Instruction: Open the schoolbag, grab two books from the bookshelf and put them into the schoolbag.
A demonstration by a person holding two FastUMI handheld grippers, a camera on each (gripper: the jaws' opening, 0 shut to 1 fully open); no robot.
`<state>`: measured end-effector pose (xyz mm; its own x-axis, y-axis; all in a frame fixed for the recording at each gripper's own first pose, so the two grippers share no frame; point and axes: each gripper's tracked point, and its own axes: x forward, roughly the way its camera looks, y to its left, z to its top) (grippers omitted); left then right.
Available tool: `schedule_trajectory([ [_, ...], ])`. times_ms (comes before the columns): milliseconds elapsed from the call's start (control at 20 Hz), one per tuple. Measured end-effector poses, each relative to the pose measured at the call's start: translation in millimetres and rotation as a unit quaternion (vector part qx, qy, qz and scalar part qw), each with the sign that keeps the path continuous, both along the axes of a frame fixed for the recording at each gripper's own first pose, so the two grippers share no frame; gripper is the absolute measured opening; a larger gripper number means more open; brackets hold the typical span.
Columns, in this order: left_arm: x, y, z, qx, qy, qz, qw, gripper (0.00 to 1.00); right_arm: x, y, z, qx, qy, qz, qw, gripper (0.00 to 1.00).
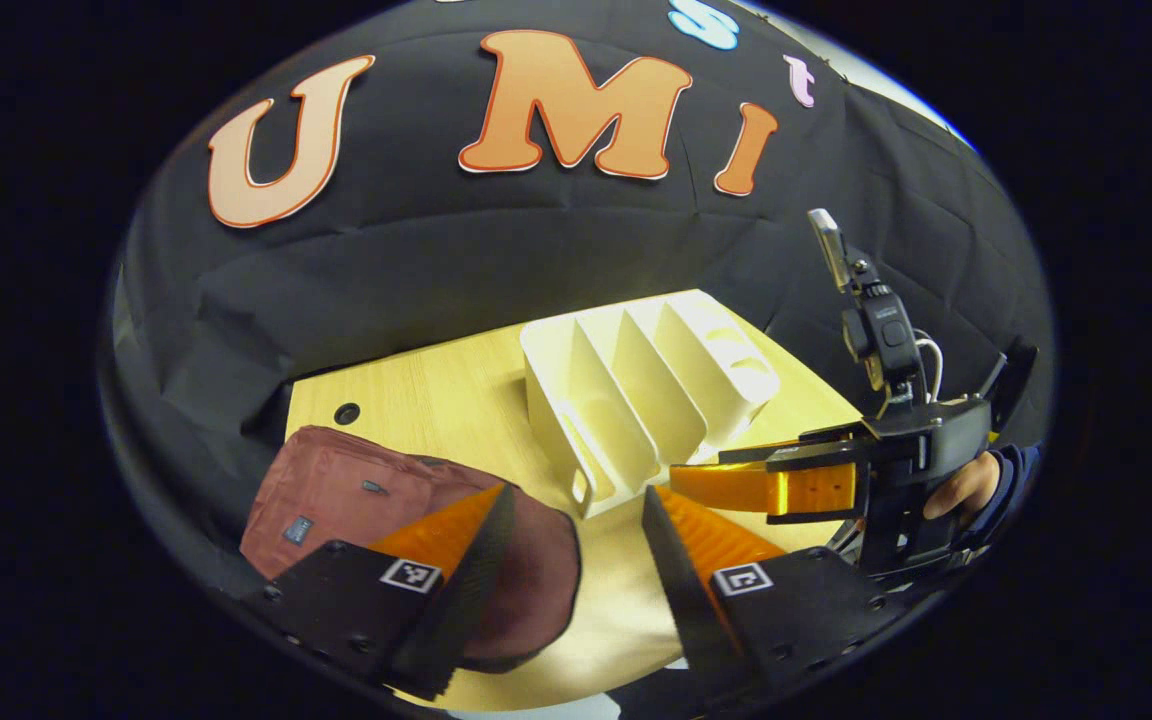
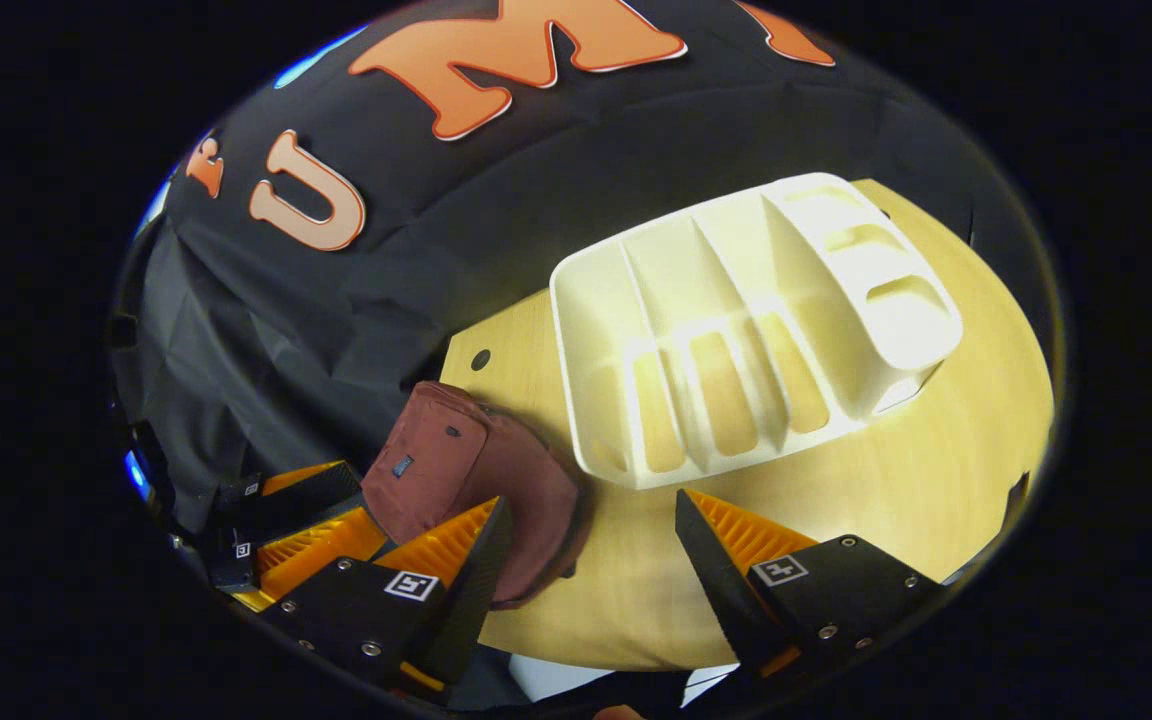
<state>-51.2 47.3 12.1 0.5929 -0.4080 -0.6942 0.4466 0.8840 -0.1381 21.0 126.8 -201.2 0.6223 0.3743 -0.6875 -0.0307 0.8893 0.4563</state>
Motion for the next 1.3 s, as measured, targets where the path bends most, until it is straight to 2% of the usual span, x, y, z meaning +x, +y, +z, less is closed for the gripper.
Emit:
schedule_trajectory([
  [150, -7.4, -24.1, 7.2, 0.007, -0.016, 0.035, 0.999, 0.9, -2.5, -42.8, 19.6, -0.02, -0.039, 0.004, 0.999, 0.97],
  [200, -10.0, -32.9, 12.0, 0.007, -0.026, 0.045, 0.999, 0.96, -2.6, -55.2, 27.0, -0.028, -0.052, 0.005, 0.998, 0.97],
  [250, -12.7, -43.4, 15.8, 0.008, -0.036, 0.057, 0.998, 0.99, -1.1, -68.0, 34.8, -0.035, -0.07, 0.006, 0.997, 0.97],
  [450, -19.9, -70.5, 35.0, 0.017, -0.09, 0.109, 0.99, 0.98, 1.0, -114.7, 76.9, -0.079, -0.152, 0.013, 0.985, 0.97],
  [600, -24.6, -93.2, 59.0, -0.003, -0.122, 0.147, 0.982, 0.98, -6.0, -145.0, 109.6, -0.104, -0.205, 0.01, 0.973, 0.97],
  [800, -28.7, -104.1, 100.9, -0.001, -0.193, 0.19, 0.963, 0.98, -11.2, -179.5, 148.0, -0.139, -0.269, 0.006, 0.953, 0.97],
  [950, -30.3, -114.7, 138.8, 0.001, -0.251, 0.207, 0.946, 0.97, -13.0, -192.3, 171.7, -0.144, -0.299, 0.001, 0.943, 0.97],
  [1300, -42.2, -128.1, 171.2, -0.009, -0.323, 0.222, 0.92, 0.98, -21.8, -214.9, 206.3, -0.156, -0.357, -0.033, 0.921, 0.97],
])
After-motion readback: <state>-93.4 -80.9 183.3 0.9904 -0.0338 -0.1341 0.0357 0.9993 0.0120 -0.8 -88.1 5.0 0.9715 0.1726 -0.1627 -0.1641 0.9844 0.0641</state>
